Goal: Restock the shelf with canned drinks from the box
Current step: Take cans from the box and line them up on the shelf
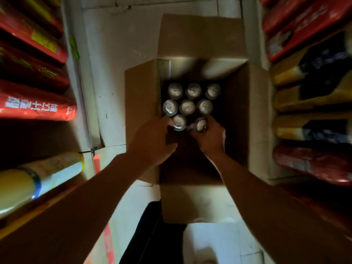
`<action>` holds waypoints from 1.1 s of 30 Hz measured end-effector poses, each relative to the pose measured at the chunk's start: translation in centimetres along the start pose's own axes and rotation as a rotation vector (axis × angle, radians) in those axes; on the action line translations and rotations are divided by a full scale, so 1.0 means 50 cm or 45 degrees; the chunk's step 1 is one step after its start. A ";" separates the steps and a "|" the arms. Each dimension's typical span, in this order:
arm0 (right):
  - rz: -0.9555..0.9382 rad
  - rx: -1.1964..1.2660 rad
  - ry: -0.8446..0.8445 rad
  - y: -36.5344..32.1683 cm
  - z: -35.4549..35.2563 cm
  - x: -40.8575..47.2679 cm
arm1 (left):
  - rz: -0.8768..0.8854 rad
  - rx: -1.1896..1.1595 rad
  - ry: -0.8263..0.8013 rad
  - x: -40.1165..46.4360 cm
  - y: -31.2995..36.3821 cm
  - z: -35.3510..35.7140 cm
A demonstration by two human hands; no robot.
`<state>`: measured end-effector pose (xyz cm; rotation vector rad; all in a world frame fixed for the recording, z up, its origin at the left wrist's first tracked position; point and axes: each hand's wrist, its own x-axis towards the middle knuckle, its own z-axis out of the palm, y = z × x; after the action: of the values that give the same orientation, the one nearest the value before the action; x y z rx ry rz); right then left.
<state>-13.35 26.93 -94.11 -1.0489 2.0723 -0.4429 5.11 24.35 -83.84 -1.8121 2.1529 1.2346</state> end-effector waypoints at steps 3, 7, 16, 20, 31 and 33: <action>-0.057 0.161 0.027 -0.087 -0.165 -0.120 | 0.137 -0.104 -0.139 -0.056 0.070 -0.048; -0.031 0.420 -0.022 -0.229 -0.447 -0.311 | 0.437 -0.191 -0.221 -0.163 0.239 -0.142; -0.189 0.499 0.130 -0.407 -0.954 -0.754 | 0.672 -0.429 0.036 -0.540 0.704 -0.339; -0.248 0.604 0.334 -0.419 -1.109 -0.960 | 0.819 -0.565 -0.001 -0.706 0.890 -0.385; -0.231 0.690 1.056 -0.312 -1.372 -1.306 | 1.210 -0.561 -0.258 -1.096 1.270 -0.315; -0.237 0.699 1.142 -0.280 -1.417 -1.330 | 1.291 -0.483 -0.301 -1.132 1.316 -0.309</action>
<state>-34.52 69.40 -8.18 -0.7585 2.3399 -1.7152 -27.30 59.07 -9.56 -0.4502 2.8854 1.9783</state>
